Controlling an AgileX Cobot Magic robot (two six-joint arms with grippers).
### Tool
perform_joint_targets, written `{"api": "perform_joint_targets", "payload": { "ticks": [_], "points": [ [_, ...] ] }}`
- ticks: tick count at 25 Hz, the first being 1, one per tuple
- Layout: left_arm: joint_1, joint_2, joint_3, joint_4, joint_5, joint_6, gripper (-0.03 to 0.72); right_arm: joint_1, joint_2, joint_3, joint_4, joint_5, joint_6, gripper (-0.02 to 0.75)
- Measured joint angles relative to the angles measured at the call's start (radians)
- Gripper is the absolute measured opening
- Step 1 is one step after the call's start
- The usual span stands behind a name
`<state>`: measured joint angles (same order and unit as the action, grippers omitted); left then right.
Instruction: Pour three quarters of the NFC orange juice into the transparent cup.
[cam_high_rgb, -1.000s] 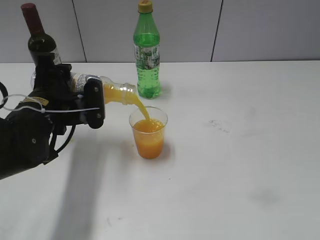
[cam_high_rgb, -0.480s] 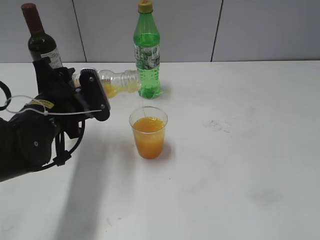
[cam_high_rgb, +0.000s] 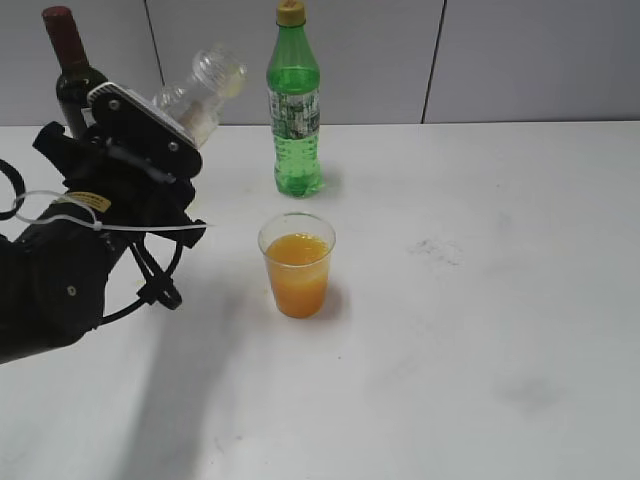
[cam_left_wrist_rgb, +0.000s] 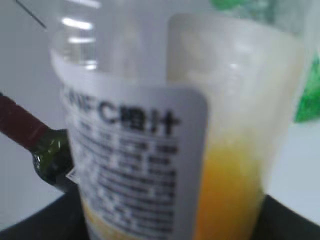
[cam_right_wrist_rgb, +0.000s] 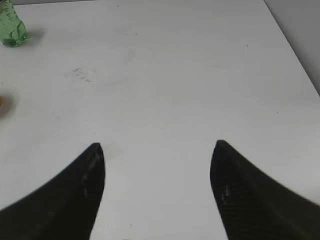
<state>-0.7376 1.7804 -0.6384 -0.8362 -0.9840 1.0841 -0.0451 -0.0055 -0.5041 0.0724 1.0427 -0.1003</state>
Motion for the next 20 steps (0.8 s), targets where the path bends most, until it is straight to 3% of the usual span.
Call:
{"api": "perform_joint_targets", "payload": {
  "ticks": [6, 15, 18, 20],
  "points": [
    [0.086, -0.018, 0.0, 0.158, 0.085, -0.292, 0.471, 0.0, 0.0, 0.0, 0.0, 0.0, 0.0, 0.51],
    [0.372, 0.003, -0.014, 0.742, 0.167, -0.937, 0.471, 0.0, 0.0, 0.0, 0.0, 0.0, 0.0, 0.51],
    [0.433, 0.072, -0.054, 0.887, 0.137, -1.046, 0.471, 0.0, 0.0, 0.0, 0.0, 0.0, 0.0, 0.51],
    [0.443, 0.131, -0.086, 0.926, 0.094, -1.066, 0.471, 0.0, 0.0, 0.0, 0.0, 0.0, 0.0, 0.51]
  ]
}}
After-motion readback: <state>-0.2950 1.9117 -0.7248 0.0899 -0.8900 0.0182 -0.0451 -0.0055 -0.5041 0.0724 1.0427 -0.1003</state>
